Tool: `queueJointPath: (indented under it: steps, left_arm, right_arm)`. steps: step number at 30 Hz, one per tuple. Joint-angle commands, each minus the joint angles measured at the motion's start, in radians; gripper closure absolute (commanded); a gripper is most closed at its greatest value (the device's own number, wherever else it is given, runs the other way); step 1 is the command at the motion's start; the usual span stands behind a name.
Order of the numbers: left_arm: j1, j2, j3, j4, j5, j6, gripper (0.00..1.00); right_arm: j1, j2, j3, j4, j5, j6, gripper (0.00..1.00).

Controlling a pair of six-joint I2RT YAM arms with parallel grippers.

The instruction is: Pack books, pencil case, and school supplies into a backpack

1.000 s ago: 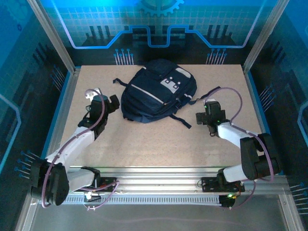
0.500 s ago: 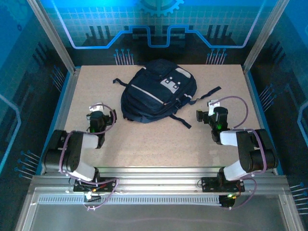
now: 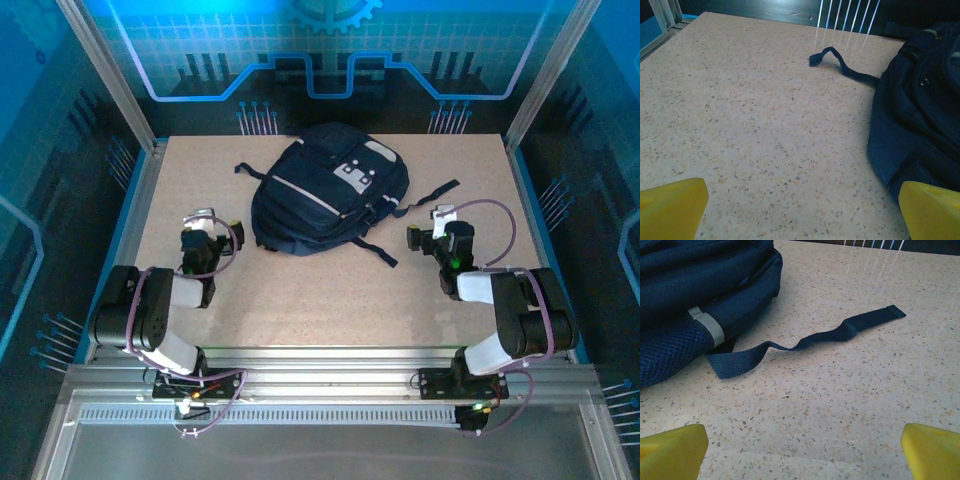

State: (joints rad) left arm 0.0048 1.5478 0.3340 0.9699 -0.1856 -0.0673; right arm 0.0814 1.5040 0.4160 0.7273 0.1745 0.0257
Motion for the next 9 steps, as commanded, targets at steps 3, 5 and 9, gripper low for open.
queueJointPath:
  steps: [3,5,9]
  left_arm:
    - [-0.008,0.004,0.022,-0.003,-0.008,0.029,0.01]
    - [-0.008,0.003,0.022,-0.003,-0.008,0.029,0.01]
    - [-0.02,0.005,0.025,-0.006,-0.03,0.037,0.01]
  right_arm:
    - [-0.009,-0.001,0.005,0.045,0.001,0.001,0.0]
    - [-0.012,-0.001,0.01,0.035,-0.003,0.004,0.0]
    - [-0.009,-0.002,0.003,0.049,-0.007,-0.001,0.0]
